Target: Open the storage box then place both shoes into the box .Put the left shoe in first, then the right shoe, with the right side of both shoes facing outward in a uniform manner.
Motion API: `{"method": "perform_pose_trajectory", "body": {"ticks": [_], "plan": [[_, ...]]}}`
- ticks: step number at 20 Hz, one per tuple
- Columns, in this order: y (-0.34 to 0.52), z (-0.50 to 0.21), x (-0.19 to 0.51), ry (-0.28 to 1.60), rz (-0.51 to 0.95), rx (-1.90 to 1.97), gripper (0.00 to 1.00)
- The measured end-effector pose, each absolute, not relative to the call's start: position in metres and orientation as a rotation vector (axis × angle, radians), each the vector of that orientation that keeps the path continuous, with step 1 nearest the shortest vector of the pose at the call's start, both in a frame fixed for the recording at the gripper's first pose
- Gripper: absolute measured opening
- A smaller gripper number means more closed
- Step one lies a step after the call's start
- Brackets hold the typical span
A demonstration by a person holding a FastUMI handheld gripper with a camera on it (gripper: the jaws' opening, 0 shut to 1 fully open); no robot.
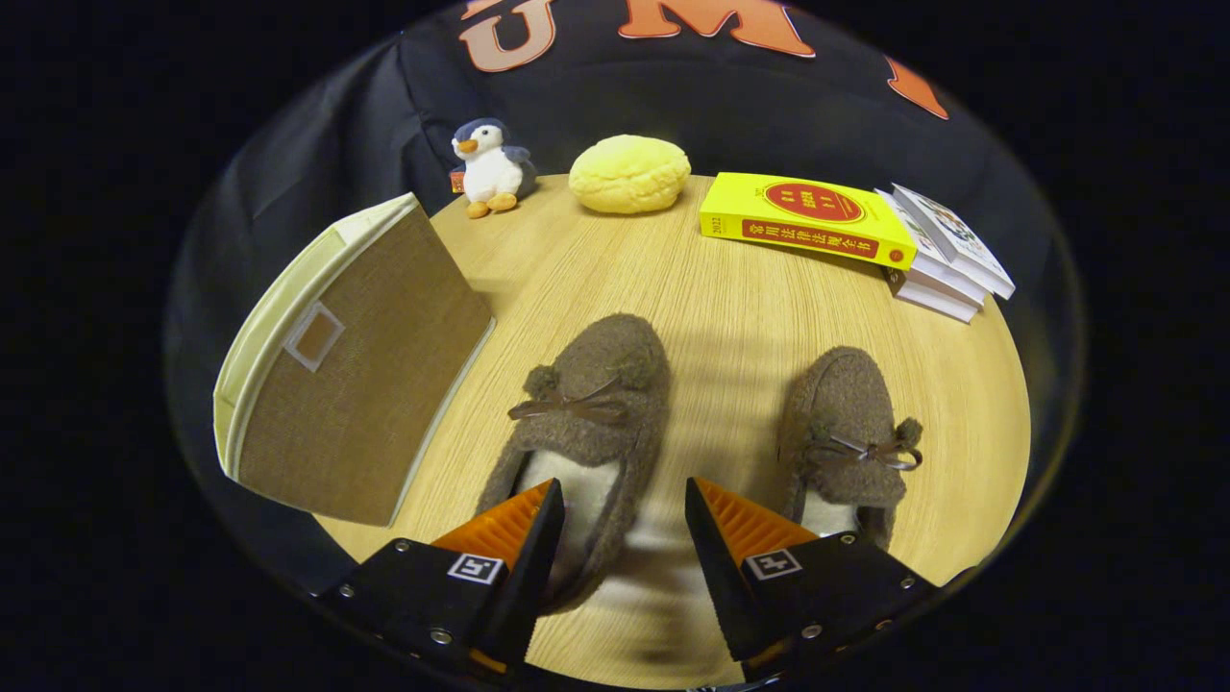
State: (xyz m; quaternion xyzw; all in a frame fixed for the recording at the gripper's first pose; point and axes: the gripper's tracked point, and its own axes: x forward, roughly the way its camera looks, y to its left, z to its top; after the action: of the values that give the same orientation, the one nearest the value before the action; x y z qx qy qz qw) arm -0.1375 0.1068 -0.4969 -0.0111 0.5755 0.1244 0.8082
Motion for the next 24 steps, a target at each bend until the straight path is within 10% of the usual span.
{"method": "perform_pose_trajectory", "body": {"ticks": [15, 24], "plan": [[0.104, -0.522, -0.106, 1.142, 0.192, -0.07, 0.06], [0.14, -0.439, -0.099, 1.148, 0.145, 0.059, 0.04]]}}
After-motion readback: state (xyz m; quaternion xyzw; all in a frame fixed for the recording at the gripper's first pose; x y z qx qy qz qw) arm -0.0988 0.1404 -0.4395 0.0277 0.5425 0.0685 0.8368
